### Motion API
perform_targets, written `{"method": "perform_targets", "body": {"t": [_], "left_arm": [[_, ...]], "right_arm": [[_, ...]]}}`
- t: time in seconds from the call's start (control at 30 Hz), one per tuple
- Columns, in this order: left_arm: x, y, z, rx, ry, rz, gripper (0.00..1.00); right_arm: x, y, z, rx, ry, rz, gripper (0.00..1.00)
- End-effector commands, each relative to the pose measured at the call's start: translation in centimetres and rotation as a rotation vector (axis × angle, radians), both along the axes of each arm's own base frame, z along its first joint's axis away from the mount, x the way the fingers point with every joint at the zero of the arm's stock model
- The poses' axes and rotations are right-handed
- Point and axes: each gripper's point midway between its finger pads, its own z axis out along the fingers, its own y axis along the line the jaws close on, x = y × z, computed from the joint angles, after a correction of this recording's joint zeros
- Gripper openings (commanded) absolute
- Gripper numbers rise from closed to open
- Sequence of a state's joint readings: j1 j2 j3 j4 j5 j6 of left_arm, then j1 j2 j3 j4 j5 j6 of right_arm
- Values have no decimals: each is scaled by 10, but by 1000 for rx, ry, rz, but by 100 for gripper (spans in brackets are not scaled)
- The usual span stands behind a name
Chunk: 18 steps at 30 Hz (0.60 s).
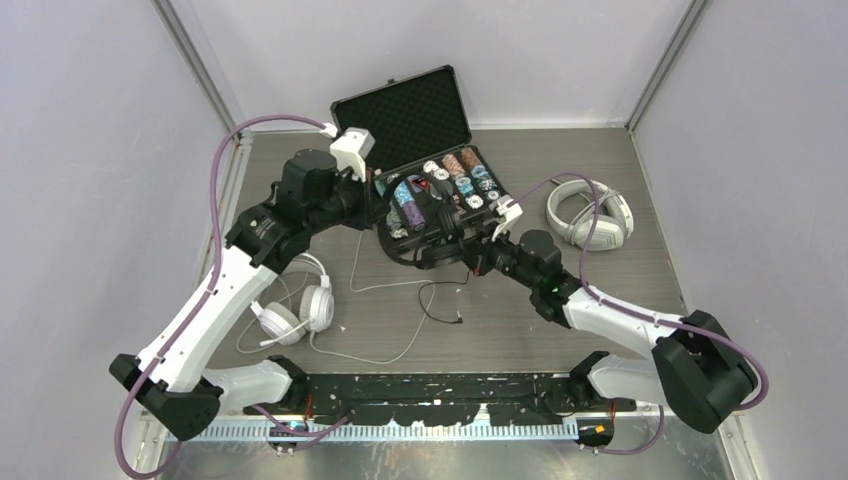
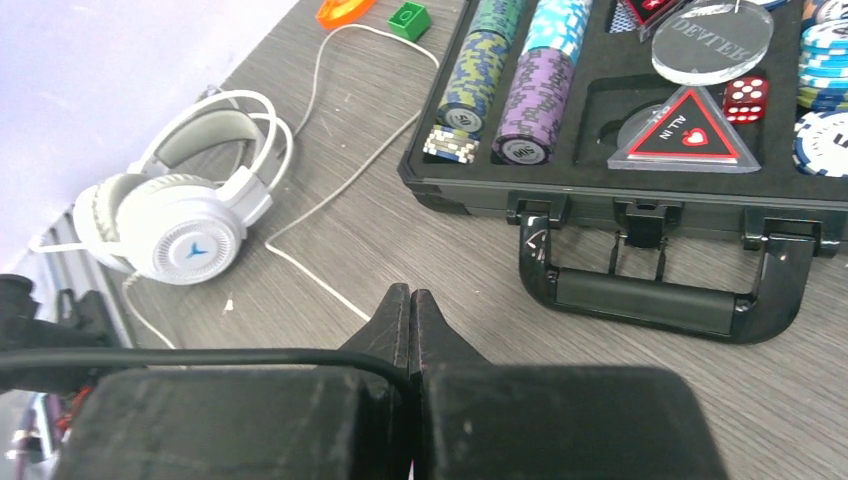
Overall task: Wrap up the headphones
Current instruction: Wrap the headphones cable around the headphones.
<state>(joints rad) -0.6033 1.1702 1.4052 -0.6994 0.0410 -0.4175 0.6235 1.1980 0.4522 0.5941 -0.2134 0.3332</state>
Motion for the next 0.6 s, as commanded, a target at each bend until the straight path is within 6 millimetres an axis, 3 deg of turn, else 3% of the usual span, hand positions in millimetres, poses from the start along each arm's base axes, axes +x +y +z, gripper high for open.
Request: {"method": "perform_targets", "body": {"t": [0.0, 0.2, 0.37, 0.57], "left_arm": [[-19, -5, 11, 117, -196, -270, 0], [-9, 14, -12, 369, -340, -363, 0], [1, 10, -32, 549, -515, -526, 0], [22, 3, -33, 630, -621, -546, 0]], "right_arm": [[0, 5, 41, 116, 67, 36, 0], [-27, 16, 62, 85, 219, 178, 0], [-57, 18, 69, 35, 386, 284, 0], [-78, 17, 88, 96, 492, 320, 0]]}}
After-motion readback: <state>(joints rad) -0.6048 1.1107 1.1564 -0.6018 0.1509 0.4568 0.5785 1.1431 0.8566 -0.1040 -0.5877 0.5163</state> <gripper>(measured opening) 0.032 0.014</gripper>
